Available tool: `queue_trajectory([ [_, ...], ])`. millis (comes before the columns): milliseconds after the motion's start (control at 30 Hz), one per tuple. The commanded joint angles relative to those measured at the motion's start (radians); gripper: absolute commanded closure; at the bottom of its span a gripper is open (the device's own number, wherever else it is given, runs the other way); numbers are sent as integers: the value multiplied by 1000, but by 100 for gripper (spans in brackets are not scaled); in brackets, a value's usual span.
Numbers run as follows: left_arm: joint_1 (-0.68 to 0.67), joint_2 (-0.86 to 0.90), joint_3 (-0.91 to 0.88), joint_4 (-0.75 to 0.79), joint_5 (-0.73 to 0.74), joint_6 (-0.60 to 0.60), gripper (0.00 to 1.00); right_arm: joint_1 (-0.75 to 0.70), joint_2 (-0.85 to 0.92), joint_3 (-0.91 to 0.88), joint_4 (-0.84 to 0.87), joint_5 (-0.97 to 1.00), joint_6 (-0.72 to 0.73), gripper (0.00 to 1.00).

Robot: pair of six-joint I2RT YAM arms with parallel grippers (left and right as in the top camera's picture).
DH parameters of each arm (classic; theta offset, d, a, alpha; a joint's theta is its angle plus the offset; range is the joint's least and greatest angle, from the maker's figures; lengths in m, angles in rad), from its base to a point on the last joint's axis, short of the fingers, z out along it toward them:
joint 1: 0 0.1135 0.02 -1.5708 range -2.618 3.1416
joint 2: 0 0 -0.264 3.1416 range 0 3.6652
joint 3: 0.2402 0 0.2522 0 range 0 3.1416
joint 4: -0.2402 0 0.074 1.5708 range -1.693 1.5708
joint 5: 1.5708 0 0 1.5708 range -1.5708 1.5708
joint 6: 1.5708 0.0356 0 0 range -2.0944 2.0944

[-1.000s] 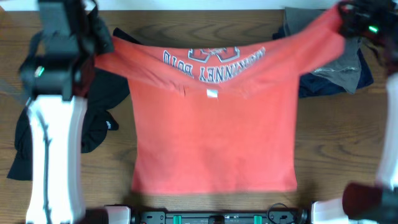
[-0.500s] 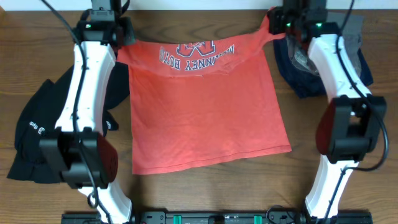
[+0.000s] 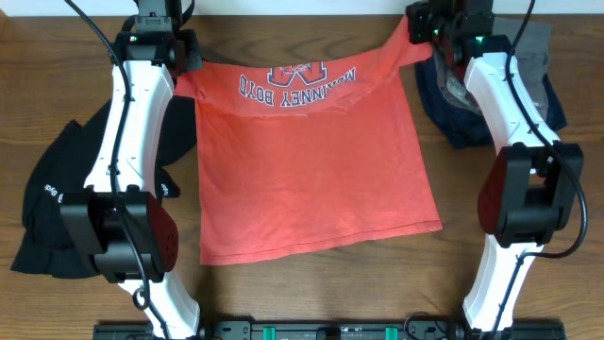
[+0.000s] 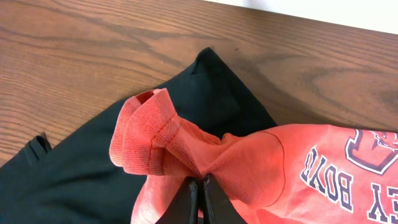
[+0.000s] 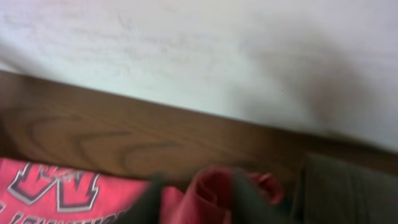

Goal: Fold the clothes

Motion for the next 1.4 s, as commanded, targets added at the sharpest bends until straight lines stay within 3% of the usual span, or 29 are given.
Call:
queue_trajectory([
  [0, 4, -4, 8, -3, -20, 14, 94, 7, -8, 10, 19, 6, 8, 14],
  [33, 4, -4, 8, -5, -20, 14, 94, 7, -8, 12, 18, 6, 10, 3],
  [100, 5, -4, 8, -11, -20, 23, 87, 7, -16, 16, -3, -2, 35, 1],
  [233, 8, -11, 8, -42, -20, 25, 30, 7, -57, 16, -96, -48, 48, 1],
  [300, 11, -29, 8, -69, -20, 25, 13, 7, -91, 16, -174, -64, 48, 1],
  [367, 14, -55, 8, -104, -20, 25, 3, 8, -133, 16, -274, -84, 48, 1],
  [500, 16, -109, 8, -190, -15, 39, 2, 10, -195, 15, -461, -111, 49, 1],
  [733, 16, -99, -23, -285, 170, 275, 2, 35, -214, -14, -774, -114, 56, 1],
  [867, 16, -64, -61, -311, 184, 351, 2, 78, -214, -78, -804, -113, 47, 1],
  [967, 17, -51, -92, -336, 184, 350, 1, 110, -215, -134, -806, -82, 65, 7],
  [1200, 21, -51, -159, -343, 183, 351, 0, 119, -215, -326, -809, 92, 281, 12],
  [1367, 21, -51, -190, -336, 183, 354, 0, 118, -218, -455, -813, 173, 354, 15],
])
